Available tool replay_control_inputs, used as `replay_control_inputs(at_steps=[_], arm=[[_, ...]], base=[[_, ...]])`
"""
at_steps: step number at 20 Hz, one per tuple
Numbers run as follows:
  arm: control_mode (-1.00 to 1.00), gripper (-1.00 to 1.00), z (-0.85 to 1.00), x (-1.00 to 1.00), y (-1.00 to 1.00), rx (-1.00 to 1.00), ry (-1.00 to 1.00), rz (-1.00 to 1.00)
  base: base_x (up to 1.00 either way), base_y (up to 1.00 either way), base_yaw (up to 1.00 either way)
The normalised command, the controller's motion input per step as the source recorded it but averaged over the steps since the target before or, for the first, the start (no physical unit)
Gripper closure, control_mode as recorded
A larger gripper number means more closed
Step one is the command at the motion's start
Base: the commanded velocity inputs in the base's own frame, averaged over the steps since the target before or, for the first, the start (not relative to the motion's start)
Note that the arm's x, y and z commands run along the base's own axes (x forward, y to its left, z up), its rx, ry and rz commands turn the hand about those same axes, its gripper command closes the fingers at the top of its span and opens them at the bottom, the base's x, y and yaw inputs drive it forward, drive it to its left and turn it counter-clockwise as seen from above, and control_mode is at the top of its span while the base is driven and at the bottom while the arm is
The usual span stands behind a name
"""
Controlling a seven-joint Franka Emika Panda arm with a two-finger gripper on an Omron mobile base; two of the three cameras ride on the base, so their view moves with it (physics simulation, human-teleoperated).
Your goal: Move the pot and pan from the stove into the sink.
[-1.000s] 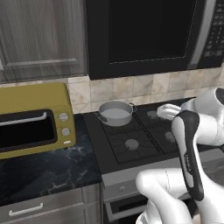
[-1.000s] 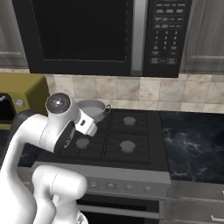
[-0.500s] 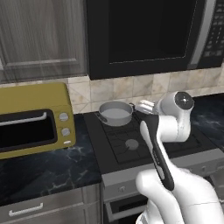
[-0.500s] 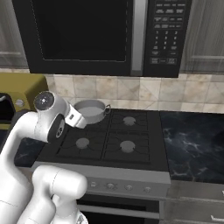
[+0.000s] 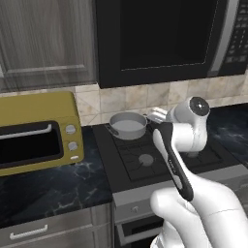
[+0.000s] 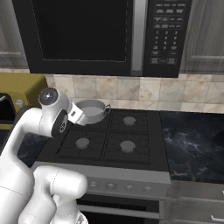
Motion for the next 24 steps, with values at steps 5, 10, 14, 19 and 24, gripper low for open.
replay_control_inputs(at_steps=[5,10,14,19,24], arm=[[-1.00,-1.00,0.00,0.02,-0.22,0.19,0.06,0.04],[-1.00,-1.00,-0.01,0.00,0.00,0.00,0.01,0.00],[-1.00,-1.00,-0.16,0.10,0.00,-0.01,0.01,0.00],[-1.00,-1.00,-0.27,0.17,0.00,0.00,0.03,0.00],[-1.00,-1.00,-0.25,0.41,0.00,0.00,0.04,0.00]], base=[[0.00,0.00,0.00],[0.00,0.00,0.00],[0.00,0.00,0.00],[0.00,0.00,0.00],[0.00,0.00,0.00]])
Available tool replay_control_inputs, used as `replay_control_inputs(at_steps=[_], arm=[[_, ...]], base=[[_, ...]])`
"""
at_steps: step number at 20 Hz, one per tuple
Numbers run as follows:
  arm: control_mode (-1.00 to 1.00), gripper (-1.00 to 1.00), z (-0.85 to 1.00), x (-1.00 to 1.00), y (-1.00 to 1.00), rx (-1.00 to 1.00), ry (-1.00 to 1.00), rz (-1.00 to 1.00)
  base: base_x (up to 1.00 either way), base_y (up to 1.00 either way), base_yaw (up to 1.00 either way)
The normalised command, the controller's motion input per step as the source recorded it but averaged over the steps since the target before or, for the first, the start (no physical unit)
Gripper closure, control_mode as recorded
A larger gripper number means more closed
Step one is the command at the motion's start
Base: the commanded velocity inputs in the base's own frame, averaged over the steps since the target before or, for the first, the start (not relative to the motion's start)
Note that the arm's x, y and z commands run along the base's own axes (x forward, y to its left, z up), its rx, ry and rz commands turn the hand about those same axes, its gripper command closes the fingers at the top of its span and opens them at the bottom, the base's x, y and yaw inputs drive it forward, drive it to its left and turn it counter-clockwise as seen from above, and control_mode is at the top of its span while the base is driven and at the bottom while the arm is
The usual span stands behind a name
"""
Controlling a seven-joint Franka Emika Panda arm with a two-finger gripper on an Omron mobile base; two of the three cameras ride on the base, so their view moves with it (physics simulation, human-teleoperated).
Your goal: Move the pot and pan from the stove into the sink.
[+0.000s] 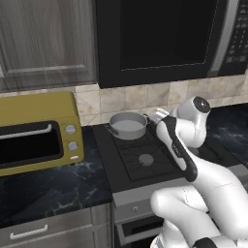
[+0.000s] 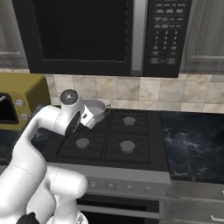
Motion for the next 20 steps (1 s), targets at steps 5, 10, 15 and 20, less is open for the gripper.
replay_control_inputs(at_steps=[5,10,15,20], arm=[[-1.00,-1.00,-0.18,0.64,0.03,0.00,0.07,0.00],[-1.00,-1.00,-0.17,0.65,0.05,0.00,0.08,0.00],[-1.00,-1.00,-0.17,0.59,0.03,0.00,0.08,0.00],[-1.00,-1.00,-0.19,0.27,0.00,0.00,0.03,0.00]], base=[[0.00,0.00,0.00],[0.00,0.00,0.00],[0.00,0.00,0.00],[0.00,0.00,0.00]])
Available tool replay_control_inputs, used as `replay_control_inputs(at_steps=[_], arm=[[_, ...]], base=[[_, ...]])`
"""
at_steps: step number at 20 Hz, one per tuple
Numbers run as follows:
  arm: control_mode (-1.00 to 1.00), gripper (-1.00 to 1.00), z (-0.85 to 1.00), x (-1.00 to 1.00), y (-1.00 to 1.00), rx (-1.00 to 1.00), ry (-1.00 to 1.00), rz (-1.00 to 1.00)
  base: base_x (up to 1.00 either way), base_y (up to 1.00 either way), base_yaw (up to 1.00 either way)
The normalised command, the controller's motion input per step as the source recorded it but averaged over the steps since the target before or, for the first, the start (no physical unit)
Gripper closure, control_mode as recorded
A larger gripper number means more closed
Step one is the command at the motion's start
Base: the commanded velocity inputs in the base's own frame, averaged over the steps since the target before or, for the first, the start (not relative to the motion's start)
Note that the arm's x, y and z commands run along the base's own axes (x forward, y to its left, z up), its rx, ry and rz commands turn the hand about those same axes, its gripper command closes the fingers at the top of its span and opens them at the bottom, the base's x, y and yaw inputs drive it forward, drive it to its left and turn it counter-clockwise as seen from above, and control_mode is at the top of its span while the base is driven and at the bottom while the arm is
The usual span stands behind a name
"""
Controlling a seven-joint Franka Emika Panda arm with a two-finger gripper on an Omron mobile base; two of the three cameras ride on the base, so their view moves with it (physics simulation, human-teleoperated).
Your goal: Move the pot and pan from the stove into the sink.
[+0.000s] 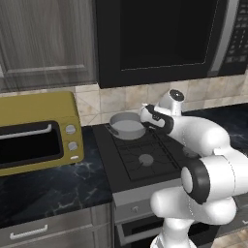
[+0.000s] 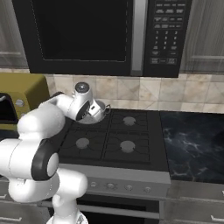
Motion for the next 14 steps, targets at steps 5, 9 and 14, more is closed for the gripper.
replay_control_inputs(at_steps=[5,9,14], arm=[[-1.00,-1.00,-0.08,0.01,0.00,0.00,0.01,0.00],[-1.00,-1.00,-0.31,0.13,0.04,-0.04,0.01,0.00],[-1.00,-1.00,-0.20,0.33,0.08,-0.02,0.00,0.00]], base=[[0.00,0.00,0.00],[0.00,0.00,0.00],[0.00,0.00,0.00]])
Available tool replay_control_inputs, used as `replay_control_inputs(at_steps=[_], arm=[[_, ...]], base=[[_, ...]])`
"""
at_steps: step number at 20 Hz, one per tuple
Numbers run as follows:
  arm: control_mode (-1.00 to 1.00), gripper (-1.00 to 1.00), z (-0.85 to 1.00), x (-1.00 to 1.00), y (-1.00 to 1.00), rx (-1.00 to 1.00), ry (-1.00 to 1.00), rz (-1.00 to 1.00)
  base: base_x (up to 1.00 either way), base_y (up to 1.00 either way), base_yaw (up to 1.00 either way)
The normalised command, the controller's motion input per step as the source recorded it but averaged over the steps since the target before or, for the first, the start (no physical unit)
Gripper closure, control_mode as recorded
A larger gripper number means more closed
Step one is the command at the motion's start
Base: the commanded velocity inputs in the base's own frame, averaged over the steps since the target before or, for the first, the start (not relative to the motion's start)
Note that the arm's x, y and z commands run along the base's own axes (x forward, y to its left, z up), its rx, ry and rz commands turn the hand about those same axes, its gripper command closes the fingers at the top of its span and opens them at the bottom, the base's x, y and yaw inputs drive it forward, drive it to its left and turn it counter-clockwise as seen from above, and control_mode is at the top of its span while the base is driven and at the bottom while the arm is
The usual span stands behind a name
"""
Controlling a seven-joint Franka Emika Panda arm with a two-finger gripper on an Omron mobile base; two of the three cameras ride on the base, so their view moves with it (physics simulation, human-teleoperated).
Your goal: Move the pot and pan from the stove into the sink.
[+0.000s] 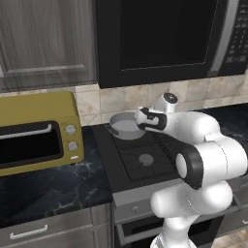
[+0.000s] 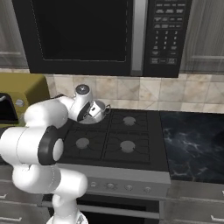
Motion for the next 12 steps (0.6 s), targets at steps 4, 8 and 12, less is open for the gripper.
replay_control_inputs(at_steps=[4,8,12], arm=[[-1.00,-1.00,-0.19,0.46,0.11,-0.01,0.02,0.00],[-1.00,-1.00,-0.23,0.34,0.07,-0.02,0.03,0.00],[-1.00,-1.00,-0.28,0.23,0.04,-0.04,0.05,0.00]], base=[[0.00,0.00,0.00],[0.00,0.00,0.00],[0.00,0.00,0.00]])
